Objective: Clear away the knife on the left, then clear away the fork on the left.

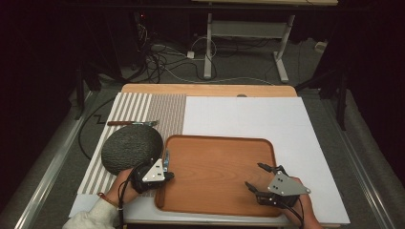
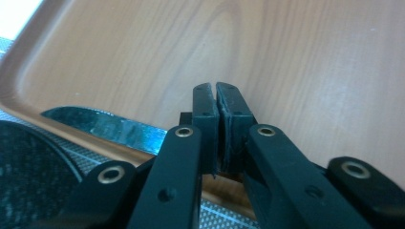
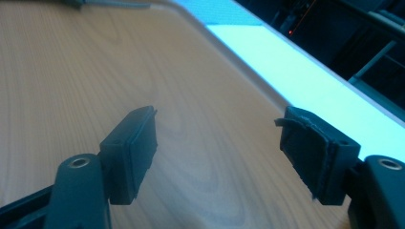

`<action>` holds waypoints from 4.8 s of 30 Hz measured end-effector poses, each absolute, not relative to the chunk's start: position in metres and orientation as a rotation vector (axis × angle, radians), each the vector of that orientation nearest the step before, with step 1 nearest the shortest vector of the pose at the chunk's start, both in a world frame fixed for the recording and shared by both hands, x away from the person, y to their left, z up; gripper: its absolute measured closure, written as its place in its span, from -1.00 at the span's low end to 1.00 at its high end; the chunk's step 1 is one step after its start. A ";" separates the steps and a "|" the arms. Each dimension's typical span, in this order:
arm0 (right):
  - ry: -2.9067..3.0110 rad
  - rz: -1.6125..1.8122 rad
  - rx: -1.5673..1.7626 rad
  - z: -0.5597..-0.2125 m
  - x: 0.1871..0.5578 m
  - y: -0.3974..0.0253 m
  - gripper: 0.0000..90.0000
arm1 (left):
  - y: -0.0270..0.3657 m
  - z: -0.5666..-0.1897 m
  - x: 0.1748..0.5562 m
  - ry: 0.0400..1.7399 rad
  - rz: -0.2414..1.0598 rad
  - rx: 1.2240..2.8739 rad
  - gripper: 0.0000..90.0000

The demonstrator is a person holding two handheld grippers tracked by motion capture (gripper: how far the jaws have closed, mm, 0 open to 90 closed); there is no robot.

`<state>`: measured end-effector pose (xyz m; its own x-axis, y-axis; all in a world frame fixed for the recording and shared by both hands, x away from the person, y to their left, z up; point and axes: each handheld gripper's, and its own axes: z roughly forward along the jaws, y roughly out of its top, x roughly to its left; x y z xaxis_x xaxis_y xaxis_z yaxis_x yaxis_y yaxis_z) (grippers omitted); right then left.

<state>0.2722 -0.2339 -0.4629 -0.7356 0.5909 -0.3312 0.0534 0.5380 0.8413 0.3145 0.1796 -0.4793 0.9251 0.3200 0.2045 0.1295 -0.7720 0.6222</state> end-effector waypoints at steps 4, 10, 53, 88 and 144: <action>2.156 1.200 0.555 -0.460 0.272 -0.238 -0.35 | 0.179 -0.472 0.313 0.320 0.434 2.397 0.83; 2.155 1.211 0.586 -0.461 0.269 -0.243 -0.35 | 0.176 -0.463 0.310 0.346 0.519 2.361 0.65; 2.150 1.226 0.510 -0.453 0.273 -0.238 -0.35 | 0.260 -0.472 0.274 0.638 0.706 2.216 -0.61; 2.151 1.230 0.501 -0.452 0.274 -0.238 -0.35 | 0.285 -0.473 0.283 0.740 0.722 2.182 -0.58; 2.208 1.215 0.458 -0.455 0.275 -0.243 -0.35 | 0.344 -0.433 0.482 1.015 0.554 2.411 -0.26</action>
